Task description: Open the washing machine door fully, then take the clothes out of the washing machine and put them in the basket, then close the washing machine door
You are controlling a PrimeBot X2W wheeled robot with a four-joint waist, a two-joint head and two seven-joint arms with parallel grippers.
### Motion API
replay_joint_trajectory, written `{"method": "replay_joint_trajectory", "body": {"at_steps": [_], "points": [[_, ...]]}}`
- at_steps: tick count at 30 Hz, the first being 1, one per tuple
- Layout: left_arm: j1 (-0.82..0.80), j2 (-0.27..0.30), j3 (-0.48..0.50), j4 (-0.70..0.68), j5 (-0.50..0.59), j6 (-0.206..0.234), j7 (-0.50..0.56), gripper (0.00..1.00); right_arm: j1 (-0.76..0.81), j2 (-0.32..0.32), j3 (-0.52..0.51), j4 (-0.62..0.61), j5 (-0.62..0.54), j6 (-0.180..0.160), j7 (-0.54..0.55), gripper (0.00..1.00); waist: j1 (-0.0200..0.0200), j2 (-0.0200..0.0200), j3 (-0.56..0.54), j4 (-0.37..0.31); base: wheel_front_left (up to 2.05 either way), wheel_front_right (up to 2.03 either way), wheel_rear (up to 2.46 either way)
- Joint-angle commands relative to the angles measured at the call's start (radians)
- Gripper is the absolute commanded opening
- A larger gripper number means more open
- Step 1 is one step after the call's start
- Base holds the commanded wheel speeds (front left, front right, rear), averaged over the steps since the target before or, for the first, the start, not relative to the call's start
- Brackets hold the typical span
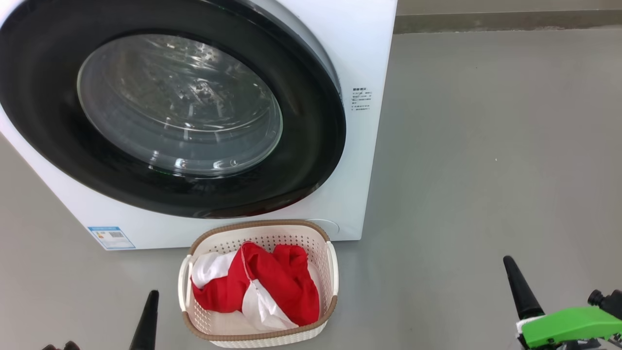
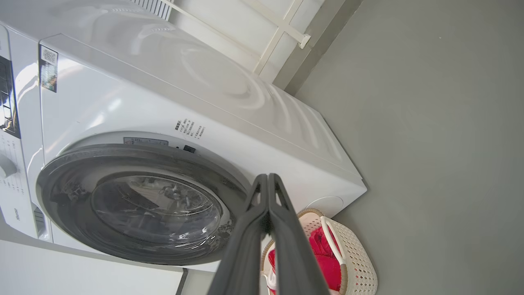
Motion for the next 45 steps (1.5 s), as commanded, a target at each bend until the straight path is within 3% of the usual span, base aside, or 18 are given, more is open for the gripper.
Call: {"method": "replay_joint_trajectory", "body": {"at_steps": [1,39,45], "points": [[-0.055,0.011,0.028,-0.016,-0.033,0.000,0.008,0.00,-0.054,-0.011,0.004,-0.027,0.034,-0.001,0.008,0.00,-0.0001,-0.0001,-0.001,0.001,0.00,0.00,0.00],[-0.120,0.005,0.053,0.003,-0.426,0.000,0.119,0.00,-0.131,0.000,-0.048,-0.030,0.411,-0.001,0.122,0.00,-0.0001,-0.0001,-0.021,0.013,0.00,0.00,0.00],[-0.121,0.004,0.054,0.003,-0.429,0.000,0.120,0.00,-0.132,0.002,-0.051,-0.029,0.412,-0.001,0.125,0.00,-0.0001,-0.0001,-0.021,0.013,0.00,0.00,0.00]]}}
